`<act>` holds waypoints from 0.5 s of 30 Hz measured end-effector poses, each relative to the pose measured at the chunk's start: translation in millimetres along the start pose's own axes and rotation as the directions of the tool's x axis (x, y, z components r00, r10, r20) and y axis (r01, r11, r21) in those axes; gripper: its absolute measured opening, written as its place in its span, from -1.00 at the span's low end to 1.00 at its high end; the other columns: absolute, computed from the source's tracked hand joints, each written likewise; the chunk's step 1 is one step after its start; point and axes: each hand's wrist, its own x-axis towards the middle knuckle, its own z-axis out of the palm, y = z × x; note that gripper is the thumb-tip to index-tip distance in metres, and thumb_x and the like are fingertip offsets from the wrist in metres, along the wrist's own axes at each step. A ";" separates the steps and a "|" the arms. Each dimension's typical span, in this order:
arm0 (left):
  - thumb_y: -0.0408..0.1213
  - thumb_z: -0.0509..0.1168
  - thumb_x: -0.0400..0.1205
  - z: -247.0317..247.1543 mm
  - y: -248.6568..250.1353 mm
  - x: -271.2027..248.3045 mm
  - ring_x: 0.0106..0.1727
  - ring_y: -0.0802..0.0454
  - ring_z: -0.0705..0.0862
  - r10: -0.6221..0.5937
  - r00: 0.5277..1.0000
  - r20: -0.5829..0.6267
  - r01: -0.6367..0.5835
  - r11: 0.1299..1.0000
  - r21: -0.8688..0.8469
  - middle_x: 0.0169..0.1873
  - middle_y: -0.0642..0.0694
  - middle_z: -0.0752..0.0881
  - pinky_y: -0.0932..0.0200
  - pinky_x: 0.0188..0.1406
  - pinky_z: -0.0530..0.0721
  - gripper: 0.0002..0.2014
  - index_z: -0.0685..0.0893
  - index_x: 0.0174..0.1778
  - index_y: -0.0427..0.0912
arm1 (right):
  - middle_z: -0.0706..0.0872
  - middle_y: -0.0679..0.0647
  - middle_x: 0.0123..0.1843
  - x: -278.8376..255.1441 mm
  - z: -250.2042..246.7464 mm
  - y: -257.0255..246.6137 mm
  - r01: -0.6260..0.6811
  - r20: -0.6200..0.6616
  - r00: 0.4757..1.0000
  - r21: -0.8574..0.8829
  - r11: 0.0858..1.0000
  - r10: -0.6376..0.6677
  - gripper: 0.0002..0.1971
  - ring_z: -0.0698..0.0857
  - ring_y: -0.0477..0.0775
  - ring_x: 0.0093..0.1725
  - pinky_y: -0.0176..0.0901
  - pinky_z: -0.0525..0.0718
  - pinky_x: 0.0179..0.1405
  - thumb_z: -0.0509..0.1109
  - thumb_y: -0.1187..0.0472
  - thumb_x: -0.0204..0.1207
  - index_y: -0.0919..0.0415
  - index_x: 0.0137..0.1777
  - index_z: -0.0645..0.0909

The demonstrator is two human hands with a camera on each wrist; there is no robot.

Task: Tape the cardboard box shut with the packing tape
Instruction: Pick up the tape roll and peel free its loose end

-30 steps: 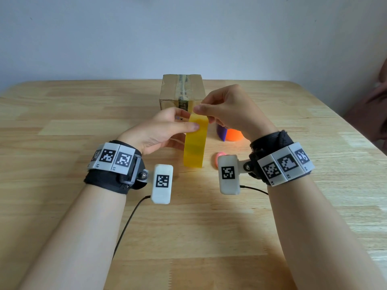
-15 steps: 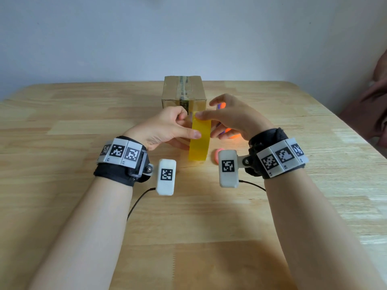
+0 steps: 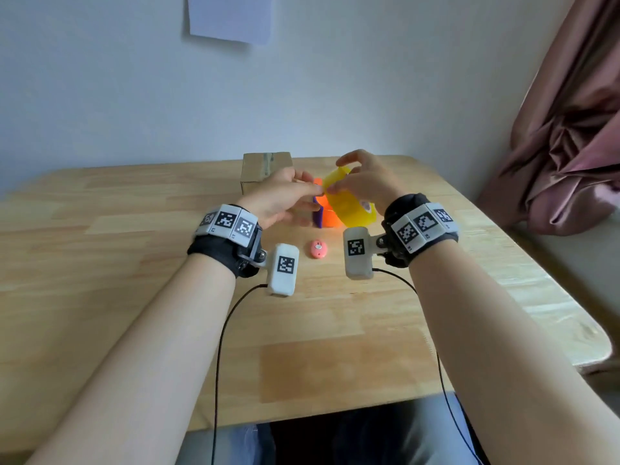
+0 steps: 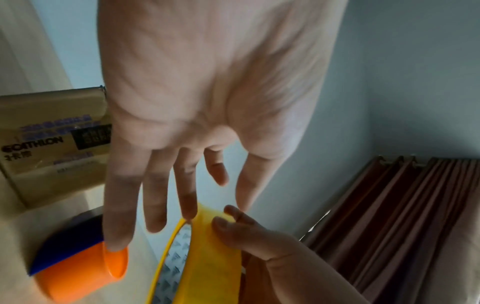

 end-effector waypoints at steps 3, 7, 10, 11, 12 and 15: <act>-0.36 0.41 0.71 7.4 2.8 5.4 0.09 -0.15 0.84 0.015 0.997 -0.078 -0.015 1.000 -0.004 0.28 -0.27 0.79 -0.25 0.00 0.87 -0.82 0.56 0.13 -0.10 | 0.60 0.06 0.18 10.2 -10.4 14.8 -0.036 -0.031 0.999 -0.141 0.989 0.032 -0.47 0.66 0.19 0.19 -0.02 0.65 0.07 0.67 0.30 0.37 -0.02 0.30 0.61; -0.33 0.40 0.71 6.0 -3.9 17.5 0.16 -0.07 0.84 0.037 0.974 -0.224 -0.034 0.999 0.016 0.31 -0.20 0.78 -0.17 0.08 0.87 -0.83 0.57 0.16 -0.09 | 0.60 0.08 0.18 23.1 -15.1 41.0 -0.087 -0.044 0.996 -0.340 0.936 0.077 -0.47 0.61 0.20 0.27 0.00 0.59 0.06 0.60 0.32 0.40 0.02 0.36 0.59; -0.37 0.38 0.70 -1.8 -11.4 28.7 0.07 -0.01 0.82 0.037 0.947 -0.320 -0.039 0.999 -0.001 0.26 -0.17 0.81 -0.08 0.03 0.87 -0.81 0.60 0.20 -0.11 | 0.68 0.10 0.20 30.5 -10.3 62.2 -0.118 -0.035 0.993 -0.446 0.887 0.115 -0.44 0.65 0.21 0.24 0.05 0.68 0.15 0.60 0.29 0.38 0.00 0.38 0.57; -0.39 0.36 0.70 -4.6 -13.8 31.8 0.05 0.01 0.81 0.040 0.934 -0.356 -0.043 0.999 -0.001 0.24 -0.17 0.82 -0.07 0.01 0.86 -0.82 0.60 0.17 -0.10 | 0.69 0.08 0.16 31.3 -7.0 67.1 -0.130 -0.033 0.991 -0.466 0.875 0.130 -0.42 0.66 0.20 0.17 0.09 0.71 0.18 0.61 0.26 0.37 -0.03 0.38 0.56; -0.41 0.34 0.70 -7.2 -15.8 35.0 0.03 0.01 0.80 0.042 0.919 -0.393 -0.045 0.999 0.001 0.22 -0.17 0.82 -0.07 0.02 0.85 -0.83 0.60 0.12 -0.08 | 0.67 0.05 0.11 33.6 -3.4 72.0 -0.140 -0.035 0.989 -0.481 0.865 0.141 -0.42 0.66 0.19 0.14 0.14 0.71 0.21 0.62 0.23 0.35 -0.05 0.37 0.55; -0.42 0.32 0.69 -15.9 -22.5 43.2 -0.03 0.02 0.77 0.043 0.875 -0.482 -0.045 0.999 0.008 0.17 -0.18 0.82 0.00 -0.11 0.81 -0.82 0.56 0.03 -0.02 | 0.66 0.00 0.10 41.1 6.4 83.6 -0.152 -0.065 0.988 -0.517 0.843 0.139 -0.42 0.70 0.21 0.22 0.24 0.66 0.32 0.68 0.10 0.32 -0.10 0.33 0.56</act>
